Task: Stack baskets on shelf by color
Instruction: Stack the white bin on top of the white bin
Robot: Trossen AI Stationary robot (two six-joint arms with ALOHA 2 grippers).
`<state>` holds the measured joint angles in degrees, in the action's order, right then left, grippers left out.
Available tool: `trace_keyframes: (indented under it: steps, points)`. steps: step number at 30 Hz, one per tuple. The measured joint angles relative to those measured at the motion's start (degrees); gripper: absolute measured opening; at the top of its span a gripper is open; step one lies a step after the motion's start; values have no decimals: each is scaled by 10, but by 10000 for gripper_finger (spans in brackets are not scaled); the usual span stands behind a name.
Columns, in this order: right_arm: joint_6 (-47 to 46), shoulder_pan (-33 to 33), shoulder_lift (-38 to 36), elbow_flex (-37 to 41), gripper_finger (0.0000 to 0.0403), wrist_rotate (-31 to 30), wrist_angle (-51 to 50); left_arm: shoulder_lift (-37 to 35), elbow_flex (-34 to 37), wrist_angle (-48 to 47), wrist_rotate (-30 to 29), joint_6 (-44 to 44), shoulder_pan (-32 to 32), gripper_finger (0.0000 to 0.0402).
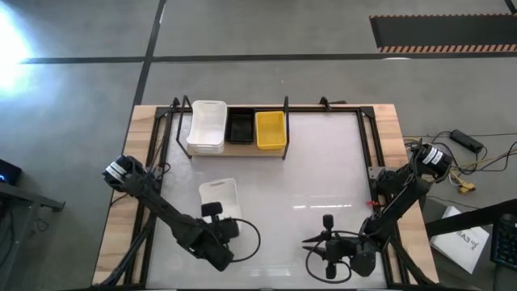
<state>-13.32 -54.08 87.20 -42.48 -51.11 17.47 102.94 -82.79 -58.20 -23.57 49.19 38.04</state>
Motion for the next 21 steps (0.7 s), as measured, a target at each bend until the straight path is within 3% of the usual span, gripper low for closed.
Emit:
trace_keyframes:
  steps: [15, 21]
  points:
    - [-1, 0, 0, 6, 63, 0, -1, 1, -175, -259, -114, -10, 20, 0]
    - [-1, 0, 0, 6, 67, 0, -1, -7, -198, -314, -197, -122, -2, 0]
